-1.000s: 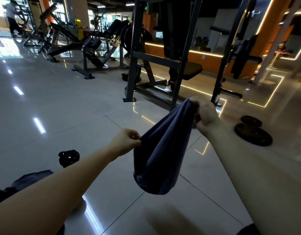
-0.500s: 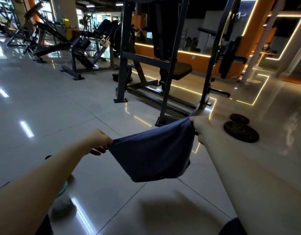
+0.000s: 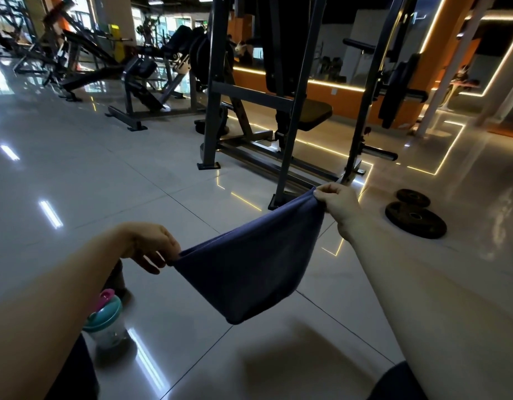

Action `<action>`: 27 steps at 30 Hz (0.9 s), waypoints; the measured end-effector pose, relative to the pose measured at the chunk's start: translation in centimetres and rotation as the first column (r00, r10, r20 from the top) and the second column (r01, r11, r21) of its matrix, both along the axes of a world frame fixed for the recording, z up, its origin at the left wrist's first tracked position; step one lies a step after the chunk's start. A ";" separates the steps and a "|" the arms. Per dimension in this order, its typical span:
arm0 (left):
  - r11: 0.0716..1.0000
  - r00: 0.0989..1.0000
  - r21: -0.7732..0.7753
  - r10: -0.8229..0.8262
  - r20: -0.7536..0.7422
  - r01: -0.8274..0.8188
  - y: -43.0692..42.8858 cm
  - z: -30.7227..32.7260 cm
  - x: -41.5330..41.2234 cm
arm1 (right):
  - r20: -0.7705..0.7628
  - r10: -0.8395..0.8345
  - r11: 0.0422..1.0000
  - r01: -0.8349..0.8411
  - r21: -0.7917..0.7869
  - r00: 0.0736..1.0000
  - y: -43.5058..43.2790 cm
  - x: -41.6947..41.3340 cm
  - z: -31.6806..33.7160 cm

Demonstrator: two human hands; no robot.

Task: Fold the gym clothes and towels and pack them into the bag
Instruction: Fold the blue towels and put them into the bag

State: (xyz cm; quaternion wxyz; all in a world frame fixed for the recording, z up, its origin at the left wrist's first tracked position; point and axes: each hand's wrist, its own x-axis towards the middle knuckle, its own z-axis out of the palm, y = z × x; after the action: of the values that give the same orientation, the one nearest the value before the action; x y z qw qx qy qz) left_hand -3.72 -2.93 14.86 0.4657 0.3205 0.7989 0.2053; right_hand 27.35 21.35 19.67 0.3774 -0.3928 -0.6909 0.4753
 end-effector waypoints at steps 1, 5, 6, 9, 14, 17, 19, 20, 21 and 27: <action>1.000 1.000 0.005 0.010 -0.005 -0.010 0.0 0.1 0.0 | 0.021 -0.007 0.999 0.006 0.046 1.000 -0.1 -0.2 -0.1; 0.991 0.995 0.091 0.101 0.019 -0.102 -0.1 0.0 -0.2 | 0.002 -0.036 0.995 0.035 0.096 0.999 -0.2 -0.6 0.1; 0.984 0.990 0.113 0.130 0.053 -0.135 -0.2 -0.1 -0.4 | -0.008 -0.034 0.996 0.035 0.084 0.999 -0.1 -0.6 0.1; 0.967 0.963 0.115 0.205 0.173 -0.227 -0.6 -0.7 -1.2 | -0.051 0.025 0.999 -0.026 -0.019 0.998 0.2 -0.2 -0.1; 0.981 0.976 -0.026 0.188 -0.108 -0.192 -0.9 -2.0 -2.0 | -0.010 0.236 0.970 -0.236 -0.051 0.972 -0.6 -1.0 1.0; 0.987 0.940 -0.151 -0.098 -0.328 0.050 -0.1 -0.6 -0.4 | 0.077 0.381 0.924 -0.382 0.001 0.921 -2.8 -2.8 2.0; 0.985 0.917 -0.020 -0.169 -0.361 0.173 1.1 1.3 1.5 | 0.156 0.456 0.883 -0.467 0.045 0.876 -4.6 -4.3 2.4; 0.967 0.926 0.139 -0.155 -0.343 0.214 1.8 2.3 2.6 | 0.202 0.487 0.859 -0.508 0.065 0.850 -5.5 -5.0 2.5; 0.923 0.954 0.314 -0.139 -0.266 0.222 2.3 3.6 4.0 | 0.242 0.511 0.837 -0.541 0.078 0.825 -6.4 -5.8 2.4; 0.738 0.987 0.658 -0.070 -0.146 0.150 3.1 6.0 8.1 | 0.352 0.473 0.813 -0.554 0.178 0.808 -8.9 -8.0 2.1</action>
State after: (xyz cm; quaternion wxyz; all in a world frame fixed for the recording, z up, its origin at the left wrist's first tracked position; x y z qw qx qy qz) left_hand 4.35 0.15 20.88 0.2862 0.5231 0.6774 0.4308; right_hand 19.38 12.44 21.81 0.1777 -0.1988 -0.8781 0.3974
